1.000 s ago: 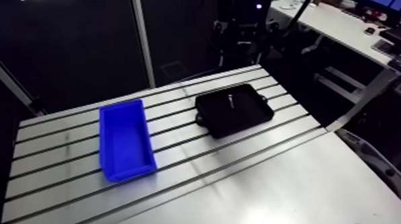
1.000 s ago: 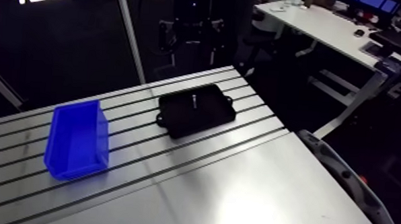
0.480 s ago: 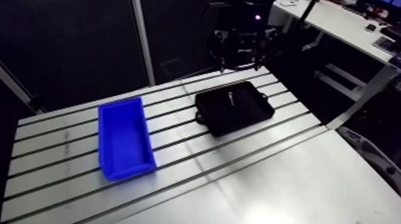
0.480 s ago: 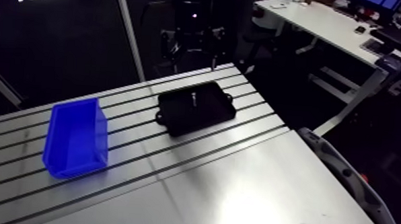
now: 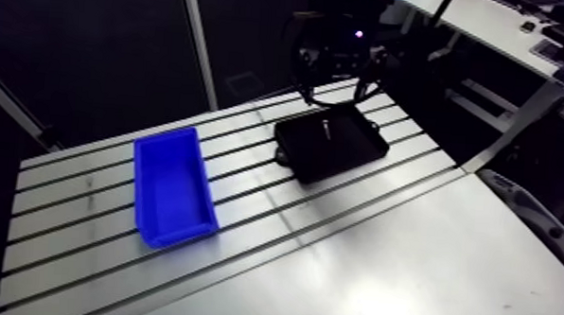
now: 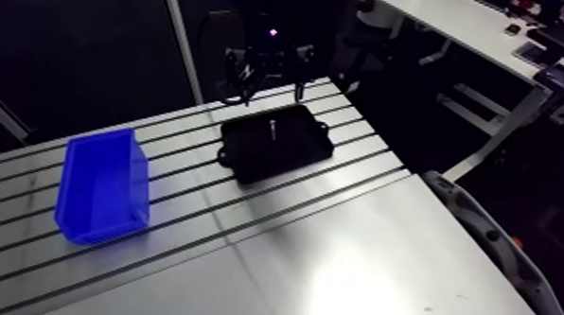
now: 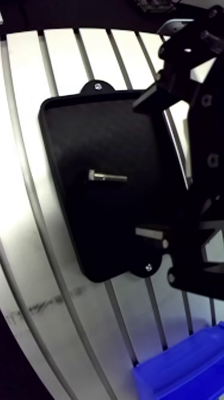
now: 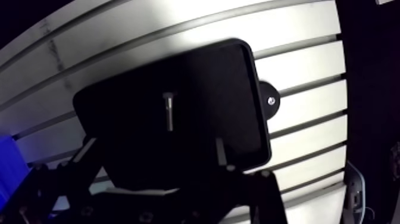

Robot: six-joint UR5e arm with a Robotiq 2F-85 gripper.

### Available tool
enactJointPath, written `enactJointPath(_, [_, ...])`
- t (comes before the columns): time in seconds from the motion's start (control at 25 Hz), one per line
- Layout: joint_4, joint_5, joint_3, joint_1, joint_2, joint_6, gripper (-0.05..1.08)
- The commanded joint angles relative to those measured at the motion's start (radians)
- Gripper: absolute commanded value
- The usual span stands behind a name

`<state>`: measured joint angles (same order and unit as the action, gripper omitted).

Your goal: Pick up the M10 bolt from the tray and put it into the blue bin.

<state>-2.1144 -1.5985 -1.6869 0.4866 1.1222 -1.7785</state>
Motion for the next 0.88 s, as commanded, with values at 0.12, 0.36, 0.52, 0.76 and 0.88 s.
enactJointPath(0.12, [-0.011, 0.001, -0.01, 0.003, -0.034, 0.001, 0.01])
enactJointPath(0.36, [-0.017, -0.002, -0.015, 0.004, -0.056, 0.001, 0.06])
enactJointPath(0.52, [-0.066, -0.007, -0.018, 0.004, -0.071, -0.002, 0.1])
enactJointPath(0.76, [-0.068, -0.005, -0.023, 0.004, -0.091, 0.0, 0.22])
enactJointPath(0.88, [-0.068, -0.002, -0.024, 0.004, -0.091, 0.0, 0.25])
